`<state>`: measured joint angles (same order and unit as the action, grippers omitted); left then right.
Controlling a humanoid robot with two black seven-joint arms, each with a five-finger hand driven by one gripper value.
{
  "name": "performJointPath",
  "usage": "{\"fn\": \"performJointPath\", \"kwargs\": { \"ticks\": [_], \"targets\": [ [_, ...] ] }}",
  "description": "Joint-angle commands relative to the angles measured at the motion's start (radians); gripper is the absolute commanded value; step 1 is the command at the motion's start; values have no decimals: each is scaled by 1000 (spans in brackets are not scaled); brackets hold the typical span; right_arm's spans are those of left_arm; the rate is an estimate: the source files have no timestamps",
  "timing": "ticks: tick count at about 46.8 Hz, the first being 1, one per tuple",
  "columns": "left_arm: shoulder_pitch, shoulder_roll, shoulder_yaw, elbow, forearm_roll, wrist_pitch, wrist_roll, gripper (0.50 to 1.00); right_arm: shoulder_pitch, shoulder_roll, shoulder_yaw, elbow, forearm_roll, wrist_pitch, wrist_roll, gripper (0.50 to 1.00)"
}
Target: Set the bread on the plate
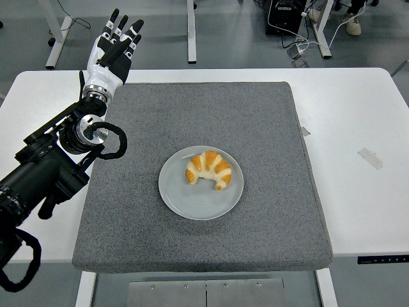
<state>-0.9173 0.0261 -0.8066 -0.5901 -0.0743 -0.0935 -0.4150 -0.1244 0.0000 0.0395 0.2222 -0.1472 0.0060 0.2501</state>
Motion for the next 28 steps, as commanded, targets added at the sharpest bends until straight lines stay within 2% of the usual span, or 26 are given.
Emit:
{"fn": "performJointPath", "kwargs": {
  "ticks": [1, 13, 28],
  "targets": [
    [12, -26, -29, -1, -62, -2, -2, 993, -1, 0, -1, 0, 0, 2, 0, 1000],
    [31, -26, -121, -1, -217, -8, -7, 993, -12, 0, 0, 0, 0, 0, 0, 1000],
    [43, -26, -187, -1, -222, -3, -7, 993, -15, 0, -1, 3, 0, 2, 0, 1000]
  ]
}}
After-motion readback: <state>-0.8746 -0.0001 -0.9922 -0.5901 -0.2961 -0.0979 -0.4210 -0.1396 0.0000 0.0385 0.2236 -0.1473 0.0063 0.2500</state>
